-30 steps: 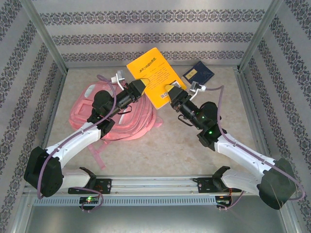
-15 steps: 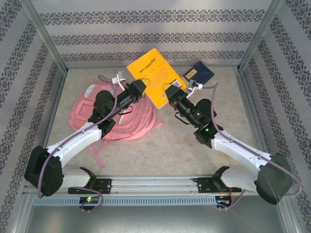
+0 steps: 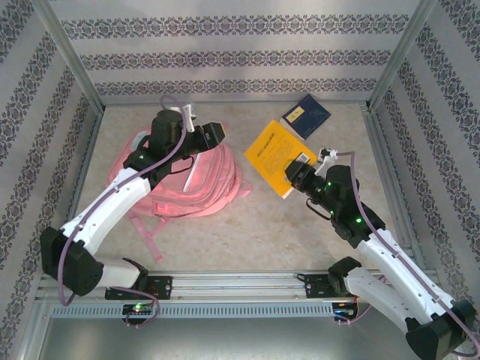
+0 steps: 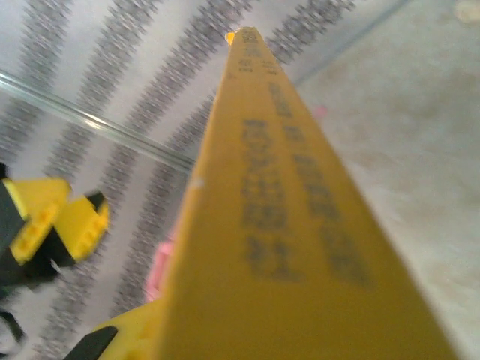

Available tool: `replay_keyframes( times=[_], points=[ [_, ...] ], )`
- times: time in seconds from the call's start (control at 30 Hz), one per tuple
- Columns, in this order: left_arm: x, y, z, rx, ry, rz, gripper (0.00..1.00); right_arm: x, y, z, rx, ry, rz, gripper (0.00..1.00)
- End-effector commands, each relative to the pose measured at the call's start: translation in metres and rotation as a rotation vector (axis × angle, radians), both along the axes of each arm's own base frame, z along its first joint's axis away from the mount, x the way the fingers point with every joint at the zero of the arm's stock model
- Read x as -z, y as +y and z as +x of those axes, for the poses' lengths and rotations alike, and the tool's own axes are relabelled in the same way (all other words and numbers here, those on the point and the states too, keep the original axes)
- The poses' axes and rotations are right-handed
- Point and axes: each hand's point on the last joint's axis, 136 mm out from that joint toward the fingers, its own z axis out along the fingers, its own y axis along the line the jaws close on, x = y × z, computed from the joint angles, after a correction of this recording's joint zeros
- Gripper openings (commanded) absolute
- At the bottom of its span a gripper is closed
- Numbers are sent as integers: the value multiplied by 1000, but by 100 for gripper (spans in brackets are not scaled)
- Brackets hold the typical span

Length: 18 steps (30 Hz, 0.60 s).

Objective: Pack books, pencil case, and school supplies into a backpack

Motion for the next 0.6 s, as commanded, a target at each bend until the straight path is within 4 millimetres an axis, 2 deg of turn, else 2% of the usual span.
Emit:
replay_keyframes(
  times=[0.0,0.13,0.23,0.43,0.57],
  points=[
    [71,34,5,7,132,361,56,4,-6,-20,-71,17,-132,0],
    [91,56,28,-40,157,511,61,11,-14,-30,-73,34,-155,0],
    [107,67,43,-74,203,517,62,14,-19,-33,-65,46,-158,0],
    [145,66,60,-56,291,528,61,20,-29,-34,-49,77,-138,0],
    [163,53,61,-12,332,483,56,24,-36,-32,-37,91,-122,0]
  ],
)
